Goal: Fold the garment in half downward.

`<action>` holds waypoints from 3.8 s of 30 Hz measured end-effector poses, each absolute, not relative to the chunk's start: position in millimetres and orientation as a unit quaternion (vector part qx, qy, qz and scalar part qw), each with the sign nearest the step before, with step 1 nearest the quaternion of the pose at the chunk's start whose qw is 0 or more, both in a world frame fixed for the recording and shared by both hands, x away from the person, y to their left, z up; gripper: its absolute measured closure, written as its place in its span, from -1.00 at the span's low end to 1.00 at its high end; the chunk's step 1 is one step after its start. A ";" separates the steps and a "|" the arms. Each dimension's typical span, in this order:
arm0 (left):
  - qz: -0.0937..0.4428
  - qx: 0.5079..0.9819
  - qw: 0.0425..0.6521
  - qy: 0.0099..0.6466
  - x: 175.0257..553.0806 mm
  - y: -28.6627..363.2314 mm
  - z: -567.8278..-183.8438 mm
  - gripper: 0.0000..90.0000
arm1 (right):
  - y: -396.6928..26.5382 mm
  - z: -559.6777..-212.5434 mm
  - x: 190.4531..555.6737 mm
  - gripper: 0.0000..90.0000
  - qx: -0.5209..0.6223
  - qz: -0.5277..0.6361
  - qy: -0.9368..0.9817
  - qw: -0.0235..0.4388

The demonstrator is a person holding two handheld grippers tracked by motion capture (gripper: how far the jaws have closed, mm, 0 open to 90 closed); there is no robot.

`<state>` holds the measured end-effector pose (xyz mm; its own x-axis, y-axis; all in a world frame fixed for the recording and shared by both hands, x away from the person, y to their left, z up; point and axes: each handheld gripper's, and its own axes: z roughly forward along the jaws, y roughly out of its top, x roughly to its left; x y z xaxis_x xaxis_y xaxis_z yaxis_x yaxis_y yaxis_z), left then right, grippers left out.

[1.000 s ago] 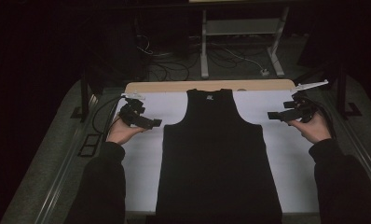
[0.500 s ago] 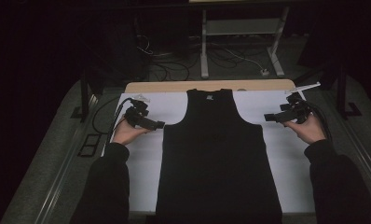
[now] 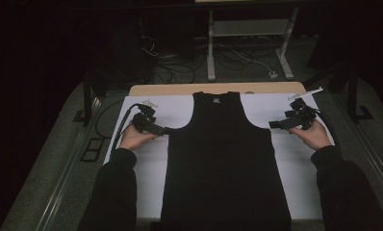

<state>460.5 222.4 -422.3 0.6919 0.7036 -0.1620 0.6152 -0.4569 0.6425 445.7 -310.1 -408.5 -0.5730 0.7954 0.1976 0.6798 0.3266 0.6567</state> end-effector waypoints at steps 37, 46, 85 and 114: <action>0.034 0.858 0.346 0.378 461.5 203.5 -438.7 -0.08 | -289.8 -439.8 445.1 0.01 0.442 0.326 0.834 0.056; 0.043 0.853 0.346 0.388 459.4 200.0 -440.3 0.56 | -285.5 -441.8 444.9 0.47 0.437 0.315 0.840 0.068; 0.010 0.785 0.446 0.430 428.1 215.6 -419.4 0.91 | -303.7 -423.8 402.3 0.86 0.490 0.407 0.770 0.033; -0.028 0.762 0.469 0.447 398.2 230.2 -412.1 0.91 | -311.4 -407.8 370.1 0.85 0.482 0.452 0.750 0.018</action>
<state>398.2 230.2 -412.1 0.5996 0.6536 -0.4618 0.7067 -0.1617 0.6888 370.1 -311.4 -407.8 -0.5341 0.7399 0.4090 0.7079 0.1268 0.6949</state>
